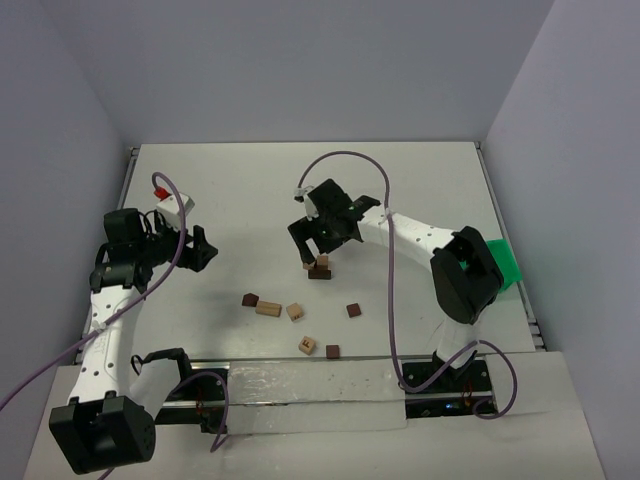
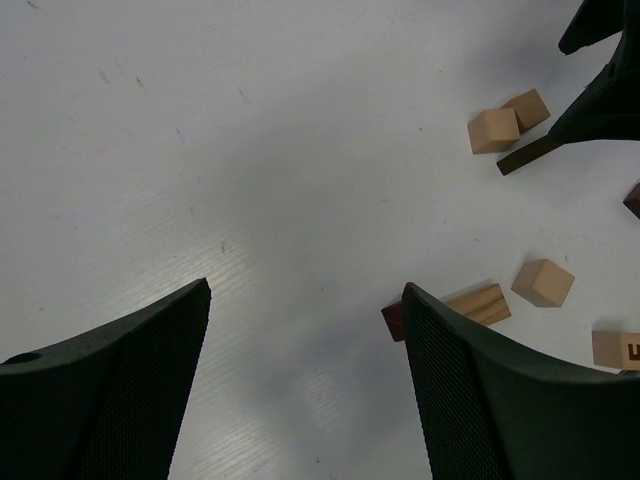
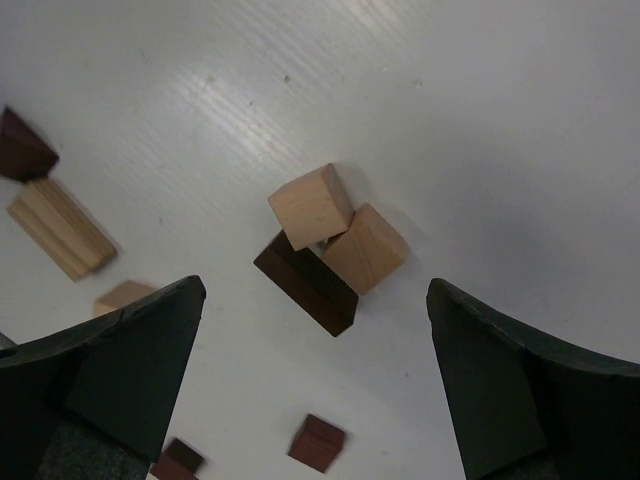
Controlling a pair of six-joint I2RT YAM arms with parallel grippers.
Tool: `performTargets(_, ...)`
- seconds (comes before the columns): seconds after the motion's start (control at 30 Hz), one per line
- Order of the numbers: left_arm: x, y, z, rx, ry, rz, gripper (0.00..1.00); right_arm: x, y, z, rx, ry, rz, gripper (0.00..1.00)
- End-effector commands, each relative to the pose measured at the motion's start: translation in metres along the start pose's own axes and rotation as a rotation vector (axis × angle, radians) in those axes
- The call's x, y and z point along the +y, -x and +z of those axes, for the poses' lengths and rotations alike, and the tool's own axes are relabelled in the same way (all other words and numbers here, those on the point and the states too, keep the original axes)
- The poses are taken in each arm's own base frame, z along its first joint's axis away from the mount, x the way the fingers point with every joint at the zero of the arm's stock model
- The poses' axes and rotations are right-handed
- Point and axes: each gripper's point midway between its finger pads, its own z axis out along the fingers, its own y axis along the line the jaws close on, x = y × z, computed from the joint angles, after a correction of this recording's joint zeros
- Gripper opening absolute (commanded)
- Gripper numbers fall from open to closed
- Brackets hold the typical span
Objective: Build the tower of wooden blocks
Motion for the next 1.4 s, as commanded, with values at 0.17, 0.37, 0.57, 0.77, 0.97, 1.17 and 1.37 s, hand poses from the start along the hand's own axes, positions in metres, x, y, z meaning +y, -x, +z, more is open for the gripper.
performTargets(0.17,0.006,0.011,0.001,-0.046,0.033,0.02,0.83,-0.016,0.007,-0.003,-0.113,-0.199,0.514,1.0)
performTargets(0.37,0.008,0.007,0.001,-0.037,0.044,0.014,0.83,-0.015,0.005,0.014,-0.054,-0.206,0.585,1.0)
performTargets(0.57,0.009,0.0,0.006,-0.028,0.04,0.008,0.83,-0.01,0.006,0.028,-0.011,-0.192,0.616,1.0)
performTargets(0.77,0.011,-0.003,0.01,-0.024,0.036,0.003,0.83,-0.014,0.006,0.038,0.013,-0.221,0.623,1.0)
performTargets(0.97,0.012,-0.007,0.012,-0.023,0.041,0.007,0.82,-0.014,-0.004,0.046,0.039,-0.228,0.622,1.0)
performTargets(1.17,0.013,-0.01,0.013,-0.021,0.045,0.012,0.82,-0.011,-0.012,0.049,0.046,-0.223,0.625,1.0)
performTargets(1.37,0.014,-0.012,0.014,-0.018,0.047,0.01,0.82,-0.01,-0.015,0.054,0.062,-0.22,0.63,1.0)
